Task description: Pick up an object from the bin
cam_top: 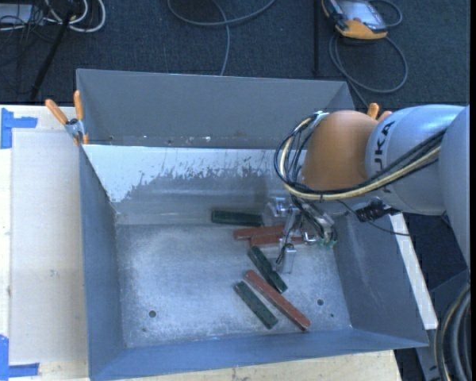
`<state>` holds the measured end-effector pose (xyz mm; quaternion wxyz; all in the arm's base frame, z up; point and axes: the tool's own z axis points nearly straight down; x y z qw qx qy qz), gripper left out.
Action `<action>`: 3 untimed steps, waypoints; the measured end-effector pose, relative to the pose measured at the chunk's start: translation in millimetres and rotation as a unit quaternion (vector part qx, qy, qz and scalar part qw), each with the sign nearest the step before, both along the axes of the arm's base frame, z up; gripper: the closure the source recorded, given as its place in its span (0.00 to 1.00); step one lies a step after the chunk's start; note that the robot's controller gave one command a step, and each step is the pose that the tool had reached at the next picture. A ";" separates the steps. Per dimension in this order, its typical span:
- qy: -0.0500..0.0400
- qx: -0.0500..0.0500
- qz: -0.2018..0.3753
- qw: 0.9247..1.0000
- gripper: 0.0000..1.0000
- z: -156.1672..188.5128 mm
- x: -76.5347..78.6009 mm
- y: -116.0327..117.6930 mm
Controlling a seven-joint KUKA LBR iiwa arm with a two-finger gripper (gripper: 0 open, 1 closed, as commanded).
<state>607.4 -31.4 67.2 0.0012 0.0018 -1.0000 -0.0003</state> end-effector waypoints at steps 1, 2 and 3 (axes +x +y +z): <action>-0.002 0.000 -0.015 1.000 1.00 2.6 8.8 -13.1; -0.002 0.000 -0.015 1.000 1.00 2.6 8.8 -13.1; 0.002 0.000 -0.015 1.000 1.00 9.9 6.6 -12.9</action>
Offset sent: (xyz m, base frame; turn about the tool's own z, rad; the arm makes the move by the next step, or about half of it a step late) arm 0.0000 0.0000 0.0000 0.0000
